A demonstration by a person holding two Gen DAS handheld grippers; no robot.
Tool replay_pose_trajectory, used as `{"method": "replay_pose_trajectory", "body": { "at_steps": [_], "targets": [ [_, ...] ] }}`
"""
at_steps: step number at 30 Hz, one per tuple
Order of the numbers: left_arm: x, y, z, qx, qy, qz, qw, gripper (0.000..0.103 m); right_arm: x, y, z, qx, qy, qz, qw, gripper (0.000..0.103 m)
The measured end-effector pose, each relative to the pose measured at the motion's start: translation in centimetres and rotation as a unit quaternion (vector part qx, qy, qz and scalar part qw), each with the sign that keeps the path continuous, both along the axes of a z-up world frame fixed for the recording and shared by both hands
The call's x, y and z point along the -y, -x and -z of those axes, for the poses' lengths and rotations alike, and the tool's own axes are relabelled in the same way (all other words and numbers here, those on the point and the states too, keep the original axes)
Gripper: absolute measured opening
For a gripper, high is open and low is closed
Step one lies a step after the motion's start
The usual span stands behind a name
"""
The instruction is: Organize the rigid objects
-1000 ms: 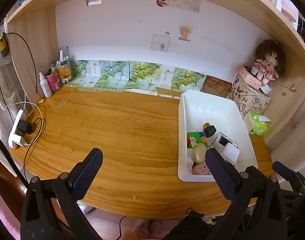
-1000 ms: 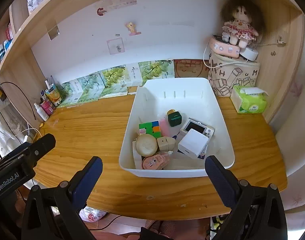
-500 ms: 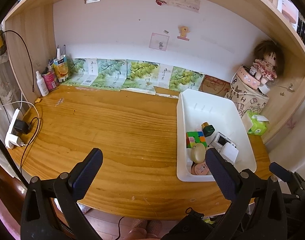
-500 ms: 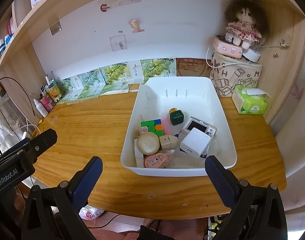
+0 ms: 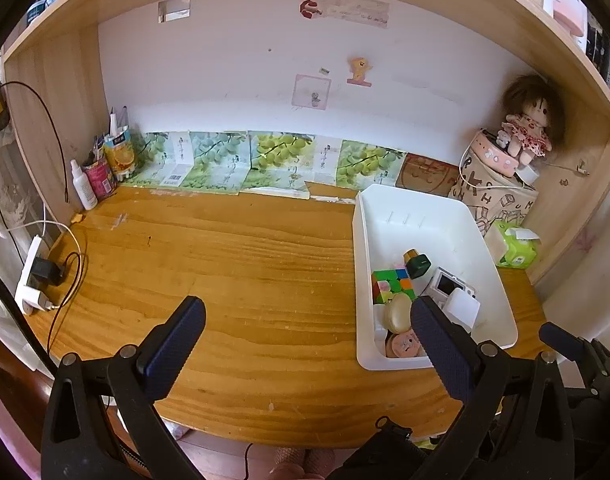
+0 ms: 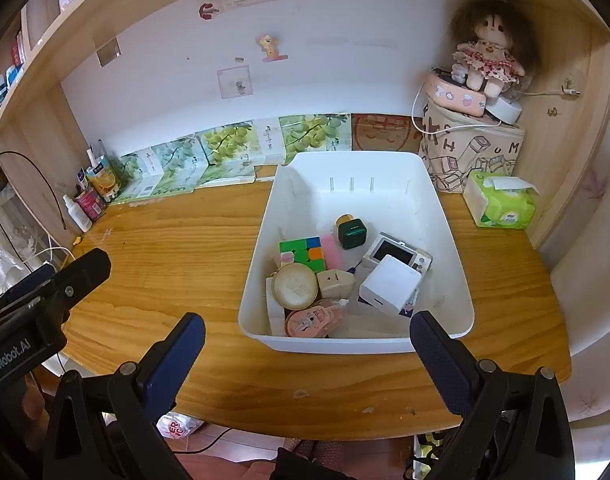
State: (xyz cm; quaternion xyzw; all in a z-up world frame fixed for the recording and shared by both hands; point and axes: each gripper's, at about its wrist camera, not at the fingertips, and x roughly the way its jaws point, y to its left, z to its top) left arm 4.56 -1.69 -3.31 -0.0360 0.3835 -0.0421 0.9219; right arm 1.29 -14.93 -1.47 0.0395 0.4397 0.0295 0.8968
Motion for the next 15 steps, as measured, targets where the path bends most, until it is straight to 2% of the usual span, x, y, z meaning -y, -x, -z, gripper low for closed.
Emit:
{"method": "replay_pose_trajectory", "body": {
  "at_steps": [15],
  "targets": [
    [0.5,-2.3,0.0,0.006,-0.005,-0.002,1.0000,0.102,0.4,-2.5,0.5,-0.003,0.004,-0.004,1.000,0.103]
  ]
}}
